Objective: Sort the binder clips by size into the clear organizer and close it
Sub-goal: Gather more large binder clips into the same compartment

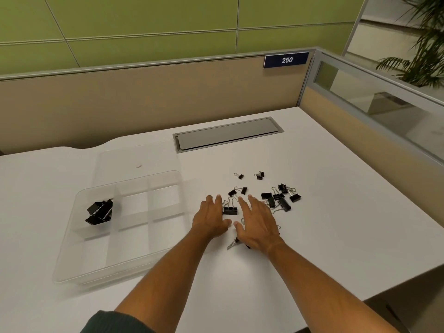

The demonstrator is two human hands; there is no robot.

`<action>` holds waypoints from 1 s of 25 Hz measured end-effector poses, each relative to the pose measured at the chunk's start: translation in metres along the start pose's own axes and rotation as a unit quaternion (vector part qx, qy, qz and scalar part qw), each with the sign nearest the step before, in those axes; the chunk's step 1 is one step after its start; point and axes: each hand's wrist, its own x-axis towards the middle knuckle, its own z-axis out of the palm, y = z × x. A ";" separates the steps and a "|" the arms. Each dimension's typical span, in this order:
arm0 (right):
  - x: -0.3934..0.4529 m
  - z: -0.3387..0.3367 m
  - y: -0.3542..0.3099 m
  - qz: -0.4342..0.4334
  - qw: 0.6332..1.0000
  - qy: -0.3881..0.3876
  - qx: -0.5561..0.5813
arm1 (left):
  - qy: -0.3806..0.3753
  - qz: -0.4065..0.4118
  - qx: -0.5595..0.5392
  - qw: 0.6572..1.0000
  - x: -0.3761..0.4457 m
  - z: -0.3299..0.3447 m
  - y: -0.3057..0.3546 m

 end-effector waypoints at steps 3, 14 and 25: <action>0.007 0.002 0.000 -0.004 1.000 0.004 -0.001 | 0.010 -0.010 -0.003 1.000 0.010 0.007 0.002; 0.033 0.014 -0.020 -0.008 1.000 -0.013 -0.013 | 0.111 -0.024 -0.010 0.993 0.006 -0.015 -0.012; 0.040 0.000 -0.044 0.047 0.996 0.014 0.072 | 0.192 -0.006 -0.067 0.979 -0.013 -0.034 -0.039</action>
